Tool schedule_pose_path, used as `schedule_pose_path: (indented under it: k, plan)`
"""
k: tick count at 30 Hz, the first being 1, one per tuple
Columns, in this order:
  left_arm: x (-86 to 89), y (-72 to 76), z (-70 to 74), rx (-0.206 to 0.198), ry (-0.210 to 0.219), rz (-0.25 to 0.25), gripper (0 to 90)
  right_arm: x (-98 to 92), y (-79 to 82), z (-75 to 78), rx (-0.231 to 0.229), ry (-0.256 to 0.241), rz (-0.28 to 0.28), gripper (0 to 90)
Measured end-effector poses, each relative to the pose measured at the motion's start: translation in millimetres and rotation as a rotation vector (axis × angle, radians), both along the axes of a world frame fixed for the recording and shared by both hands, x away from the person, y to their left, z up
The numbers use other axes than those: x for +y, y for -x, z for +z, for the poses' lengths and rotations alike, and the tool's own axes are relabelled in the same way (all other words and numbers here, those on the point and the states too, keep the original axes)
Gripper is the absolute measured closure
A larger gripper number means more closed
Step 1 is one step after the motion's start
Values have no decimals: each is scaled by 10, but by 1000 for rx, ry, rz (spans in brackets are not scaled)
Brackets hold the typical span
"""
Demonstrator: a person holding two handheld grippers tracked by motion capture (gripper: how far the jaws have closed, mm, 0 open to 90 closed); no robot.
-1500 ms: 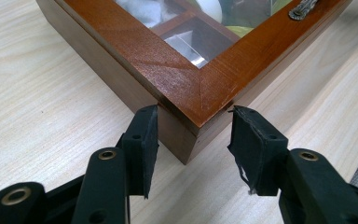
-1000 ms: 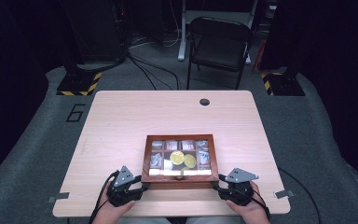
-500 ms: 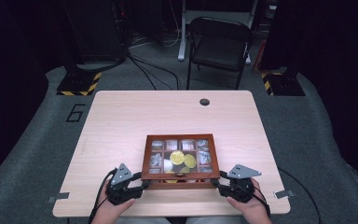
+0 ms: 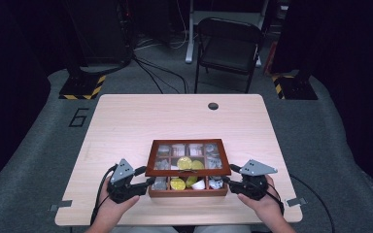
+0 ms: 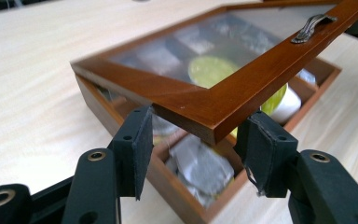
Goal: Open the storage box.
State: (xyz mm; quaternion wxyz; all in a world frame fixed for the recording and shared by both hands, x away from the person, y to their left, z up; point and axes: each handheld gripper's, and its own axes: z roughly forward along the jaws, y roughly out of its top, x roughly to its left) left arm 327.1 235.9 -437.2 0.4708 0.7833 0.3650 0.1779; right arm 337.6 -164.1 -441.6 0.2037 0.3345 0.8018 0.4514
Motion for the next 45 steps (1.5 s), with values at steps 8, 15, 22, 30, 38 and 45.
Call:
schedule_pose_path:
  k: [8, 15, 22, 30, 38, 45]
  plan:
    - [21, -156, 261, -44, 10, -13, 486, 3, -182, 261, -39, -37, -4, 512]
    - [17, -253, 409, -44, -3, -15, 498, -1, -300, 391, -26, -48, -1, 525]
    - [33, -364, 510, -36, 12, -15, 513, 16, -387, 528, -39, -10, 6, 551]
    - [44, -538, 603, -36, 24, 4, 550, 7, -553, 646, -25, -36, -3, 571]
    - [9, -692, 590, -36, 29, 38, 553, 33, -692, 677, -20, -45, -24, 574]
    - [-17, -788, 592, -38, 43, 59, 537, 35, -787, 677, -14, -61, -36, 550]
